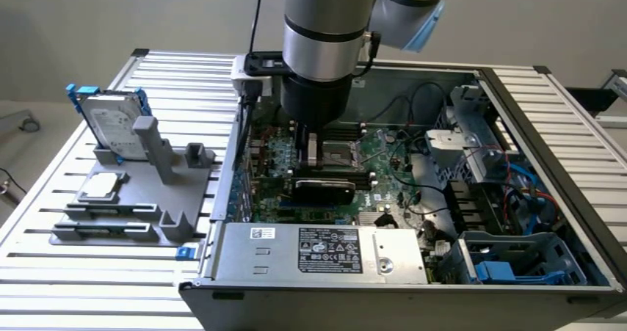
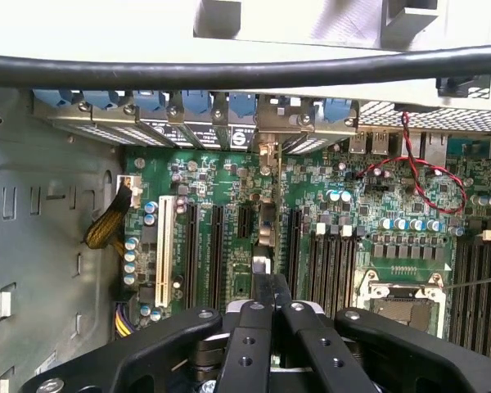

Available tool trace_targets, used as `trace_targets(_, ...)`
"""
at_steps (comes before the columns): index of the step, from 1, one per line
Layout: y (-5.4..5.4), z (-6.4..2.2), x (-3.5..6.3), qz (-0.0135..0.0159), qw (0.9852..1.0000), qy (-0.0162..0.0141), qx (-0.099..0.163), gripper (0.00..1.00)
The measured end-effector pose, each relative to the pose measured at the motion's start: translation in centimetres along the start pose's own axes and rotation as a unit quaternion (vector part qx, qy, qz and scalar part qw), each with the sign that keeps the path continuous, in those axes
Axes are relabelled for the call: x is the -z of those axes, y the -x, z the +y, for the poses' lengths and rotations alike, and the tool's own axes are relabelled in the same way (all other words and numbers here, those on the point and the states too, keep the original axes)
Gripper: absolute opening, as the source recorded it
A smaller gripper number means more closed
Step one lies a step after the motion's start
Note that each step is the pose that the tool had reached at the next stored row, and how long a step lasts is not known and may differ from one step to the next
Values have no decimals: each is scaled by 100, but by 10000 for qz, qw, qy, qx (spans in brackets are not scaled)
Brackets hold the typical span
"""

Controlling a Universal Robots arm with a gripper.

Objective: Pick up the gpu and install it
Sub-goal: 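Press down on the gpu until it lock into place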

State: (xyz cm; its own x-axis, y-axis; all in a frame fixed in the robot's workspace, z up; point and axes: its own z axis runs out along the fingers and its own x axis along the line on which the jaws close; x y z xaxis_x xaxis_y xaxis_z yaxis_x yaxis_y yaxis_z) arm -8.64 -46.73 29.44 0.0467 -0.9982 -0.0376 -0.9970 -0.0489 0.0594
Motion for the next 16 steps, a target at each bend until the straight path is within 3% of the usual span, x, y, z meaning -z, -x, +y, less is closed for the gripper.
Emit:
trace_targets(7, 4, -1, -11, 0, 10000, -1, 1, 11)
trace_targets(12, 60, -2, -100, 0, 10000, -4, 0, 11)
trace_targets(16, 121, 56, -175, 9, 10000, -26, 1, 11)
